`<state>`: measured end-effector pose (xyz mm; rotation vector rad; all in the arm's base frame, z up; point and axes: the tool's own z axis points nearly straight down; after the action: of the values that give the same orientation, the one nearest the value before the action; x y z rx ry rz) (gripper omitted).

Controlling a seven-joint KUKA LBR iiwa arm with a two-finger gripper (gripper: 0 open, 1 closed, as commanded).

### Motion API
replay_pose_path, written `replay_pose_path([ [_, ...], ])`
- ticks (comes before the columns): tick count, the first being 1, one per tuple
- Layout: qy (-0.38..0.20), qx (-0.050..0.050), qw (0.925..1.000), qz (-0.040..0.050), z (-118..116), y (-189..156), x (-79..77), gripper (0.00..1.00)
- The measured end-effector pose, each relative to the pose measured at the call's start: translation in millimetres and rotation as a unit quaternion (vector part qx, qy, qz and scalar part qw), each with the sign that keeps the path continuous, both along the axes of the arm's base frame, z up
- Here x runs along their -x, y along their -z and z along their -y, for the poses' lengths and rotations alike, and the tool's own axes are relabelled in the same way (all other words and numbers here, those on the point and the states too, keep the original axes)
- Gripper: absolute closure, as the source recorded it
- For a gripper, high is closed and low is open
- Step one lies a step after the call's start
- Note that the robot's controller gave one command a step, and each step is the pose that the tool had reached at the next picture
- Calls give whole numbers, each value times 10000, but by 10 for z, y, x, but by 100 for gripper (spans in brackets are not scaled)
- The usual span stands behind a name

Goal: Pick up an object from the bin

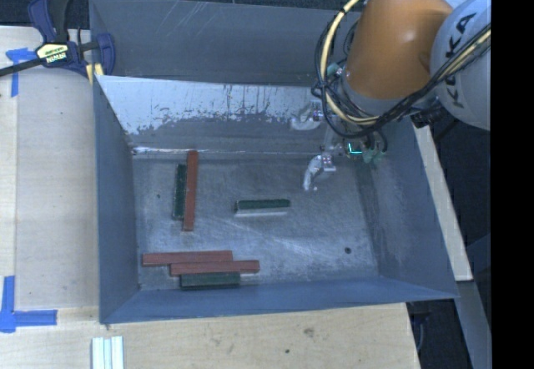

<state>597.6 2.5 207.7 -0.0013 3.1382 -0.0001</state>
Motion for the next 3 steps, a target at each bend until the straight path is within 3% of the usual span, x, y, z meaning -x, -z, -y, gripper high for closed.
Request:
replay_pose_path([
  [1, -271, 3, 9996, 30, -69, 548, -9, 0],
  [2, -629, -1, 9979, 149, -315, 1280, 40, 100],
  [3, -628, -1, 9979, 149, -314, 1280, 40, 100],
])
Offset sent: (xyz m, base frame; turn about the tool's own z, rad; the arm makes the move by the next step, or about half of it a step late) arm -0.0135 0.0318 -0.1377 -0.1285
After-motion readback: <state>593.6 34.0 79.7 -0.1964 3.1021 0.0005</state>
